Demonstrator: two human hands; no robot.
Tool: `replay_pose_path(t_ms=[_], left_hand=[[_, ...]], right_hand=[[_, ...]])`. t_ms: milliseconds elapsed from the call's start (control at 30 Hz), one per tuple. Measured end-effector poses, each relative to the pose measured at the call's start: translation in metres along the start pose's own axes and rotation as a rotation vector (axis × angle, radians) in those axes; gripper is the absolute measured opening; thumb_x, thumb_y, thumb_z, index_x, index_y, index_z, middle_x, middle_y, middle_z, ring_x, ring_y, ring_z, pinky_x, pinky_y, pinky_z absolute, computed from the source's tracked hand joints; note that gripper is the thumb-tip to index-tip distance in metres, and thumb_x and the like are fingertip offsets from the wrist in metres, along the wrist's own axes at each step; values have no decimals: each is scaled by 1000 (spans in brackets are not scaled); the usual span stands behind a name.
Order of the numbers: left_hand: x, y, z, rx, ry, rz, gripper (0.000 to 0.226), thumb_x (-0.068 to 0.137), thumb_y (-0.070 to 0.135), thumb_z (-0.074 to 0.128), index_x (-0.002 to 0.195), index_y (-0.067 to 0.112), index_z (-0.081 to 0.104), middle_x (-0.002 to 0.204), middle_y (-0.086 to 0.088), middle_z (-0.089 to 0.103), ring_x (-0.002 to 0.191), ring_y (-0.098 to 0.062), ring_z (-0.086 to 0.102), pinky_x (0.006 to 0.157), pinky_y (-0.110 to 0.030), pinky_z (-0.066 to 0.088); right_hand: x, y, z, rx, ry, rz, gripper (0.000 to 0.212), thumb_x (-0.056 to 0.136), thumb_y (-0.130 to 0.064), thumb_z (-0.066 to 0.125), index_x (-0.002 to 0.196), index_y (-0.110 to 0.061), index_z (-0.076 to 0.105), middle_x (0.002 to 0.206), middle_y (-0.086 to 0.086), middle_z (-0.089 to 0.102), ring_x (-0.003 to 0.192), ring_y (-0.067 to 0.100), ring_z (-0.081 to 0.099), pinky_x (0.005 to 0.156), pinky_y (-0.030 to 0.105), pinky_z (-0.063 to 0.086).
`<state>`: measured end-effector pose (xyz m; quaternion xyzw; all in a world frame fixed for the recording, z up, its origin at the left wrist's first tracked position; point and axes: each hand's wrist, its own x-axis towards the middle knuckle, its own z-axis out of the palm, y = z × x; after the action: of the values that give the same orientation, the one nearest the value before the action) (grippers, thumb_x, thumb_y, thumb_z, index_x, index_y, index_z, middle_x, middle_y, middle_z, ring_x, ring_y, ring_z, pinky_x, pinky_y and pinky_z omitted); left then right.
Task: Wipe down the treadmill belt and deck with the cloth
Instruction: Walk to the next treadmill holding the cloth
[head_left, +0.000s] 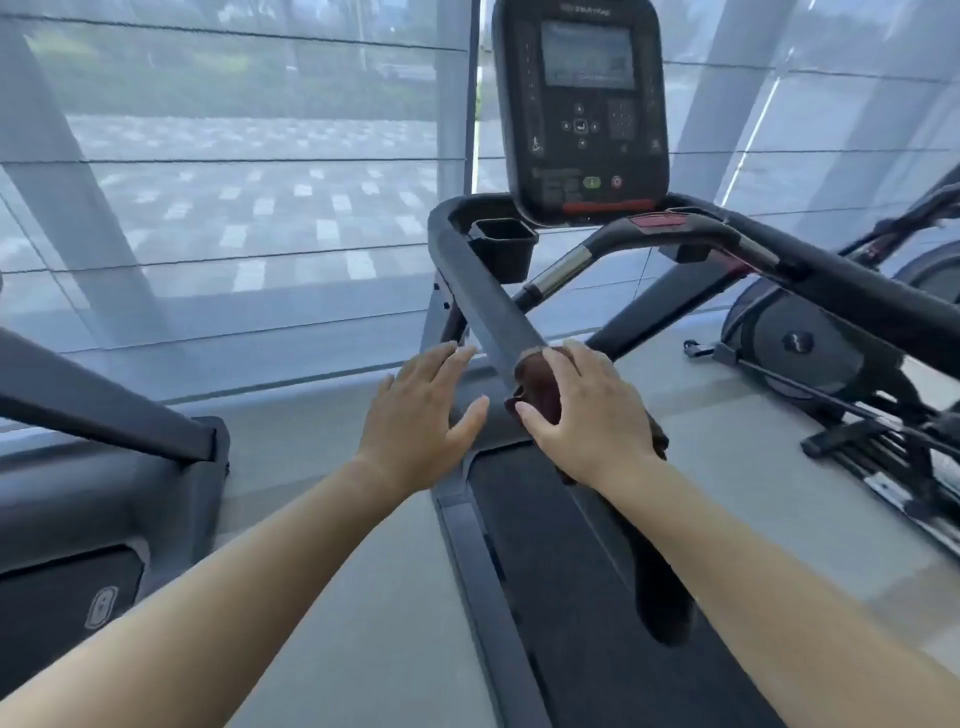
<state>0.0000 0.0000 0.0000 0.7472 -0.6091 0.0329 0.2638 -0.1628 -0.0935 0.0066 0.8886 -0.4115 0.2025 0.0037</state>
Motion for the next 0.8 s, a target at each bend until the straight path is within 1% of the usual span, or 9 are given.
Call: replay_pose_path(t_ms=[100, 167, 267, 400, 533, 667, 733, 800], left_hand=[[16, -18, 3, -44, -13, 74, 56, 92, 45, 41, 143, 24, 31, 148, 4, 34, 136, -15, 29, 111, -37, 28], [23, -26, 10, -84, -58, 105, 56, 92, 44, 43, 143, 24, 32, 148, 5, 34, 136, -14, 29, 111, -40, 29], [30, -34, 20, -122, -103, 143, 56, 92, 44, 42, 144, 25, 32, 149, 6, 33, 137, -13, 27, 110, -42, 29], [32, -40, 32, -140, -132, 165, 56, 93, 45, 41, 144, 26, 31, 150, 6, 32, 138, -13, 26, 111, -40, 28], [28, -42, 35, -129, -145, 157, 56, 93, 45, 40, 144, 26, 30, 149, 6, 32, 138, -13, 27, 111, -38, 28], [22, -41, 32, -108, -140, 132, 56, 92, 45, 40, 144, 25, 30, 149, 6, 32, 137, -13, 27, 110, -38, 29], [18, -38, 29, -95, -113, 108, 56, 93, 45, 40, 144, 25, 30, 149, 6, 33, 137, -13, 29, 111, -35, 29], [14, -32, 26, -82, -92, 74, 56, 93, 44, 41, 144, 25, 30, 149, 6, 33, 136, -14, 29, 110, -34, 27]], right_hand=[[6, -4, 10, -182, -56, 205, 80, 78, -72, 47, 141, -27, 27, 147, 2, 30, 130, 27, 34, 96, 51, 38], [2, -2, 16, -261, -93, 255, 88, 75, -76, 47, 144, -29, 20, 150, 2, 28, 130, 28, 35, 94, 51, 38], [-1, -2, 20, -341, -99, 223, 94, 74, -75, 53, 147, -29, 14, 152, 4, 26, 132, 29, 34, 95, 51, 38], [-3, 0, 21, -373, -88, 181, 94, 73, -67, 61, 147, -28, 17, 152, 4, 28, 130, 28, 37, 95, 48, 40], [-3, 1, 21, -371, -80, 157, 86, 77, -55, 65, 147, -26, 24, 150, 3, 32, 127, 28, 41, 90, 44, 42], [-6, 3, 20, -321, -53, 101, 75, 79, -44, 66, 144, -26, 34, 148, 4, 37, 126, 30, 43, 90, 43, 43], [-6, 2, 18, -311, -59, 99, 76, 78, -47, 66, 144, -29, 32, 150, 3, 34, 129, 29, 40, 92, 46, 41], [-3, 2, 17, -315, -111, 140, 85, 77, -53, 66, 146, -31, 21, 153, 3, 25, 134, 29, 33, 97, 51, 37]])
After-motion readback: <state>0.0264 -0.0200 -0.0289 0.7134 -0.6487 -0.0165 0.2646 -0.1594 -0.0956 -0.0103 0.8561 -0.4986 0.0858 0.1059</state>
